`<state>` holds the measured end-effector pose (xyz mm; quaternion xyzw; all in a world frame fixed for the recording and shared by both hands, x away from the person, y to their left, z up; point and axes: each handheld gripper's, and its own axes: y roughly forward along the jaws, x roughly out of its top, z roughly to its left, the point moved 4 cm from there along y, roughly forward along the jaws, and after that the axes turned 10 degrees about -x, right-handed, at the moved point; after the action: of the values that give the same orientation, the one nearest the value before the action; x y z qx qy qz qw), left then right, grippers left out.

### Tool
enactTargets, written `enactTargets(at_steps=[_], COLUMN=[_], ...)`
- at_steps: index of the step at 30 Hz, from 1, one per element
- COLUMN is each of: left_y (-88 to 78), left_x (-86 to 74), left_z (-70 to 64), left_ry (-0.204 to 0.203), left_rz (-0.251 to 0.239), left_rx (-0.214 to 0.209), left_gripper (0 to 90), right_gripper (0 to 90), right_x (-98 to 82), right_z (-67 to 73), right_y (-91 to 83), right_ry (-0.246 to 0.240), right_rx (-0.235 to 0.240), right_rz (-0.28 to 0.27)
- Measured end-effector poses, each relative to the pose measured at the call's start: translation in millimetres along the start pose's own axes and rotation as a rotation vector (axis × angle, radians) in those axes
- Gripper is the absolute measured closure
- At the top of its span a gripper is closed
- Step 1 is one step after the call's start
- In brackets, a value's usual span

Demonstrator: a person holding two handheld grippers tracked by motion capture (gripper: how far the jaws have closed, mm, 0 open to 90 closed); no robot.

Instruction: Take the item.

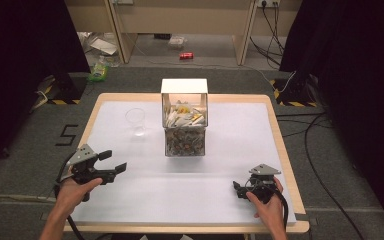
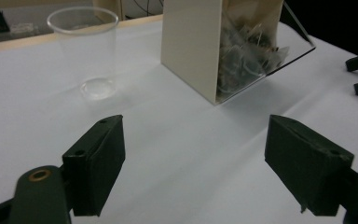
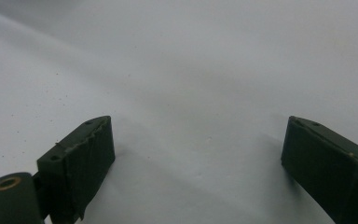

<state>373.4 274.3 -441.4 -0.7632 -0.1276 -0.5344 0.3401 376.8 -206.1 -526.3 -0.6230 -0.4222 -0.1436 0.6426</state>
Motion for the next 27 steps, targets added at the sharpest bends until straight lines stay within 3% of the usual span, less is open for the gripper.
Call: enactTargets(at_steps=[3, 6, 10, 19, 27], left_y=[0.6, 5.0, 7.6, 10.6, 19.0], left_x=[7.6, 25.9, 41.8, 71.3, 92.9], left_z=[-4.0, -16.3, -25.5, -37.2, -45.7], left_ry=[0.005, 0.024, 0.032, 0.059, 0.1], left_rz=[-0.016, -0.048, -0.078, -0.102, -0.113], left_rx=[-0.018, -0.081, -0.131, -0.18, -0.193], left_gripper=[24.1, 26.5, 30.9, 36.1, 38.1], right_gripper=[10.1, 10.1, 10.1, 10.1, 10.0], right_x=[0.0, 0.0, 0.0, 0.0, 0.0], right_z=[0.0, 0.0, 0.0, 0.0, 0.0], right_y=[0.0, 0.0, 0.0, 0.1, 0.1], right_ry=[0.001, 0.0, 0.0, 0.0, 0.0], right_rx=[0.0, 0.0, 0.001, 0.0, 0.0], right_rz=[0.0, 0.001, 0.002, 0.001, 0.001])
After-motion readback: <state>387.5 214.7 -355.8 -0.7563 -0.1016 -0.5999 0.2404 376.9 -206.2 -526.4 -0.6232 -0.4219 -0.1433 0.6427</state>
